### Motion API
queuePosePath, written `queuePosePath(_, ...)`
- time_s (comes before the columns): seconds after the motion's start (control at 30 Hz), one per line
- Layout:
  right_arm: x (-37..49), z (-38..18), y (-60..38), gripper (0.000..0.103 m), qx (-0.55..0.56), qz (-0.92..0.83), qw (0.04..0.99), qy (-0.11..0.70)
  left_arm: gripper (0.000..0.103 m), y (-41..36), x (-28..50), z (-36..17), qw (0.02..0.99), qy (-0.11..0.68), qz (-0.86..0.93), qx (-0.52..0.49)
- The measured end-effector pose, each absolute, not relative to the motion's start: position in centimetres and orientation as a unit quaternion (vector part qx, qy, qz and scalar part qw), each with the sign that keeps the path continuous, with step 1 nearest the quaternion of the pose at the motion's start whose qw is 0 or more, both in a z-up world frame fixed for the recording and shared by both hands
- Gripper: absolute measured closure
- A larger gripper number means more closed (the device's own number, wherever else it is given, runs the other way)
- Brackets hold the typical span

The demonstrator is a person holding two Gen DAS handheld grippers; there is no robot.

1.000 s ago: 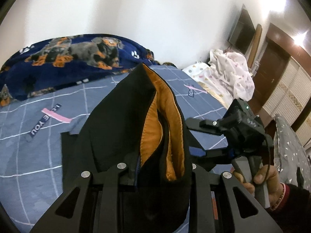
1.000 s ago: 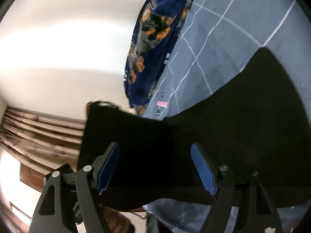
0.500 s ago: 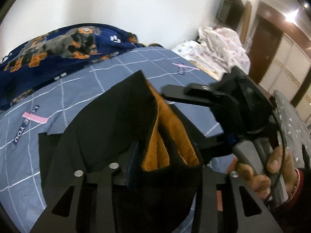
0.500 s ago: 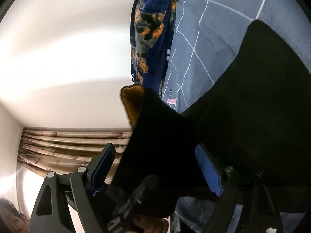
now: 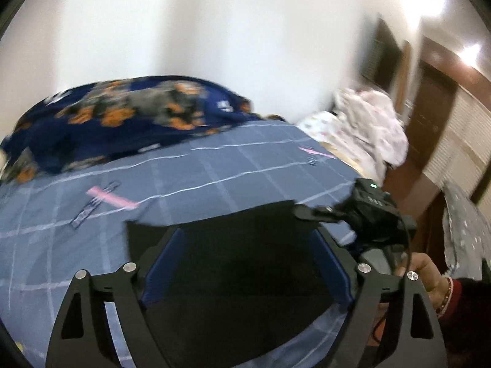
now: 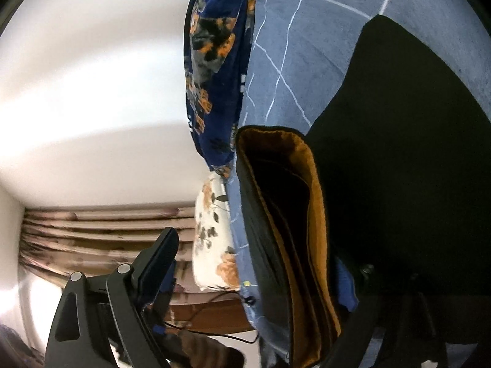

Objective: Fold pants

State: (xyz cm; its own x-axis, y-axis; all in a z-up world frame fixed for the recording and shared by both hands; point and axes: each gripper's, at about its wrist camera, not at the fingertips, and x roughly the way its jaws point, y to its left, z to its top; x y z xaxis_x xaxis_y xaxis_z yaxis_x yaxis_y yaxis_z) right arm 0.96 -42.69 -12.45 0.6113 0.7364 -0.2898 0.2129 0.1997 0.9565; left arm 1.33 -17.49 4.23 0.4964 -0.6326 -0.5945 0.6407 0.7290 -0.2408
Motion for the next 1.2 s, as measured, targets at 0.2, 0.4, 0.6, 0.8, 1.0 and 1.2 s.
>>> queuePosePath(0.2,0.9,-12.5,-42.2,0.079,0.539,0.157,0.704,0.435,0.018,-11.8,2.4,1.8,0.876,0.370,-0.308,-0.035)
queuePosePath(0.4,0.4,-10.5,-42.8,0.088,0.524,0.167,0.733,0.400,0.018,-10.1,2.4,-0.4,0.869,0.402,-0.284,-0.047)
queuePosePath(0.6,-1.2,-10.3,-46.0,0.088,0.552,0.145,0.732,0.371,0.017,-10.7,2.0,-0.2,0.867,0.403,-0.290,-0.037)
queuePosePath(0.8,-2.5,-11.8,-49.6,0.088,0.578,0.120,0.720,0.365,0.017,-12.6,2.1,-0.8,0.858,0.416,-0.300,-0.016)
queuePosePath(1.0,-2.6,-13.6,-50.6,0.088,0.592,0.118,0.708,0.366,0.017,-14.3,2.4,-0.9,0.852,0.424,-0.308,-0.003)
queuePosePath(1.2,-2.7,-14.7,-52.4,0.084,0.590,0.103,0.710,0.370,0.017,-15.0,2.2,-1.4,0.847,0.431,-0.312,0.003)
